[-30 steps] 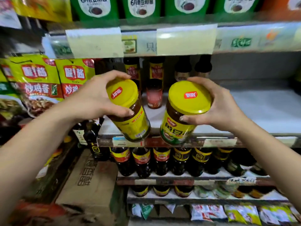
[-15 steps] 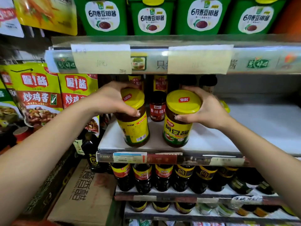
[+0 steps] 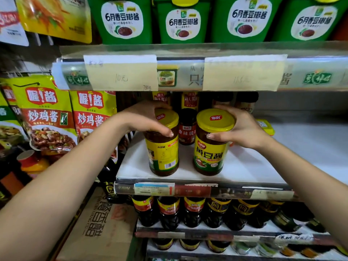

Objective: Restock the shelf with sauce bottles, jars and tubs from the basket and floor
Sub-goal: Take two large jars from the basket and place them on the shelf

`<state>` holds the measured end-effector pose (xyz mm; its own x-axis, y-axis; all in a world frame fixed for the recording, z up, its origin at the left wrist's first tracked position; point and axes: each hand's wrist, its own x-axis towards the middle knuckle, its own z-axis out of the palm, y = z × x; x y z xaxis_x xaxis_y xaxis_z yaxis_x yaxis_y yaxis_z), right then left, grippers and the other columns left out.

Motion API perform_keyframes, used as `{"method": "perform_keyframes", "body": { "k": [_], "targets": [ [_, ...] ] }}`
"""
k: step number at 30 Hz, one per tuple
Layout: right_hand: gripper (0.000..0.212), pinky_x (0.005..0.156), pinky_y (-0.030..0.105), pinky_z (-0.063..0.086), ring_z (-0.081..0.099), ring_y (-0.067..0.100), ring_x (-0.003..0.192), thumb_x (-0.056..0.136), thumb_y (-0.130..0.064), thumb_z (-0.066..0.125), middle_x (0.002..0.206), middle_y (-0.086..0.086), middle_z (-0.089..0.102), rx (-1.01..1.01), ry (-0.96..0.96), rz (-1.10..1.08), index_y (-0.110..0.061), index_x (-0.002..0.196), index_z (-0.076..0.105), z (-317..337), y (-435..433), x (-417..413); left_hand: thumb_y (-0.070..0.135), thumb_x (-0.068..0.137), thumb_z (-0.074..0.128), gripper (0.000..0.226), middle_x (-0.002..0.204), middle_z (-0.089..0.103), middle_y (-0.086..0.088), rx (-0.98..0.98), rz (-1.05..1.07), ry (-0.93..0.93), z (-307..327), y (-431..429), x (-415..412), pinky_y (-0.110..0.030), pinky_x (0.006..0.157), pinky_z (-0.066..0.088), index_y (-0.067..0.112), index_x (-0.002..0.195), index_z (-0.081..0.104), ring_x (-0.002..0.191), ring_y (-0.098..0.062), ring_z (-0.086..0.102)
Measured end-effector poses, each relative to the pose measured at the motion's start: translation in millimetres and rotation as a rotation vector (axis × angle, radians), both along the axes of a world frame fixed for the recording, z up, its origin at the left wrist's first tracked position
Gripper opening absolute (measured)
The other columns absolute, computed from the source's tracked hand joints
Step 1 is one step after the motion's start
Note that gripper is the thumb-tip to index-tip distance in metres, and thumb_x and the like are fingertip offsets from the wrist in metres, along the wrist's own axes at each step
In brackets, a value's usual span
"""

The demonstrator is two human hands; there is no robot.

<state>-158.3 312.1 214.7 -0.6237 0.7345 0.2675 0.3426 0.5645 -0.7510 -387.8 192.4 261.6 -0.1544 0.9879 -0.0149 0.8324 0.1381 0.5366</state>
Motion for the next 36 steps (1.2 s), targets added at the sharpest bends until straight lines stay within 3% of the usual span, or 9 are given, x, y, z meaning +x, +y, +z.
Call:
{"method": "perform_keyframes", "body": {
  "k": [9, 13, 17, 22, 27, 30, 32, 34, 36],
  "targets": [
    [0.099, 0.104, 0.037, 0.043, 0.055, 0.01, 0.115, 0.048, -0.042, 0.084, 0.122, -0.007, 0.058, -0.041, 0.071, 0.063, -0.024, 0.136, 0.041, -8, 4, -1, 0.029, 0.072, 0.076, 0.076, 0.141, 0.043, 0.004, 0.001, -0.033, -0.004, -5, -1, 0, -0.019, 0.09, 0.033, 0.032, 0.137, 0.037, 0.121, -0.011, 0.043],
    [0.103, 0.1, 0.025, 0.041, 0.049, 0.005, 0.121, 0.053, -0.059, 0.079, 0.134, -0.01, 0.05, -0.106, 0.215, 0.032, -0.032, 0.139, 0.031, -24, -8, 7, 0.034, 0.068, 0.079, 0.083, 0.141, 0.044, 0.005, 0.147, 0.003, 0.029, -15, -9, -1, -0.019, 0.097, 0.033, 0.032, 0.139, 0.036, 0.128, -0.014, 0.043],
    [0.096, 0.09, 0.021, 0.045, 0.051, 0.006, 0.119, 0.06, -0.042, 0.076, 0.136, -0.007, 0.045, -0.251, 0.385, 0.019, -0.043, 0.137, 0.018, -58, -26, 17, 0.043, 0.047, 0.084, 0.11, 0.132, 0.043, 0.018, 0.35, -0.018, -0.359, -50, -36, -12, -0.005, 0.093, 0.036, 0.032, 0.14, 0.026, 0.122, -0.004, 0.045],
    [0.113, 0.093, 0.022, 0.04, 0.042, 0.011, 0.126, 0.055, -0.031, 0.079, 0.143, -0.005, 0.034, -0.266, 0.363, 0.001, -0.036, 0.144, 0.009, -95, -42, 15, 0.051, 0.031, 0.089, 0.137, 0.147, 0.03, 0.008, 0.288, 0.058, -0.606, -114, -45, -10, -0.03, 0.106, 0.036, 0.046, 0.139, 0.005, 0.13, -0.003, 0.037],
    [0.108, 0.083, -0.001, 0.039, 0.043, -0.016, 0.107, 0.054, -0.02, 0.085, 0.122, -0.027, 0.039, -0.198, 0.377, -0.058, -0.044, 0.13, 0.014, -97, -47, -2, 0.0, 0.06, 0.082, 0.094, 0.116, 0.047, 0.019, 0.358, 0.143, -0.545, -137, -35, 8, -0.009, 0.091, 0.043, 0.031, 0.127, 0.025, 0.109, -0.004, 0.049],
    [0.115, 0.097, 0.015, 0.041, 0.046, -0.001, 0.119, 0.05, -0.02, 0.089, 0.132, -0.011, 0.044, -0.132, 0.364, -0.105, -0.048, 0.133, 0.013, -102, -46, -8, 0.006, 0.06, 0.083, 0.092, 0.114, 0.049, 0.019, 0.387, 0.211, -0.529, -144, -32, 7, -0.018, 0.095, 0.041, 0.031, 0.129, 0.027, 0.11, -0.005, 0.049],
    [0.117, 0.101, 0.026, 0.04, 0.045, 0.008, 0.124, 0.05, -0.022, 0.09, 0.135, -0.007, 0.044, -0.1, 0.348, -0.137, -0.039, 0.139, 0.016, -104, -44, -10, 0.01, 0.061, 0.084, 0.097, 0.11, 0.047, 0.02, 0.403, 0.244, -0.504, -147, -33, 11, -0.006, 0.086, 0.039, 0.026, 0.135, 0.025, 0.107, -0.003, 0.048],
    [0.112, 0.097, 0.024, 0.041, 0.047, 0.008, 0.118, 0.051, -0.021, 0.089, 0.131, -0.007, 0.048, -0.085, 0.325, -0.166, -0.031, 0.139, 0.021, -104, -42, -10, 0.012, 0.061, 0.084, 0.1, 0.11, 0.046, 0.018, 0.431, 0.314, -0.471, -148, -34, 17, 0.002, 0.076, 0.036, 0.022, 0.139, 0.022, 0.103, -0.003, 0.046],
    [0.11, 0.089, 0.012, 0.037, 0.046, 0.004, 0.112, 0.052, -0.02, 0.089, 0.124, -0.01, 0.049, -0.081, 0.299, -0.184, -0.028, 0.139, 0.022, -102, -41, -9, 0.02, 0.058, 0.087, 0.105, 0.118, 0.047, 0.011, 0.472, 0.392, -0.457, -153, -36, 22, -0.012, 0.087, 0.042, 0.025, 0.139, 0.021, 0.108, -0.008, 0.048]
  ]
}}
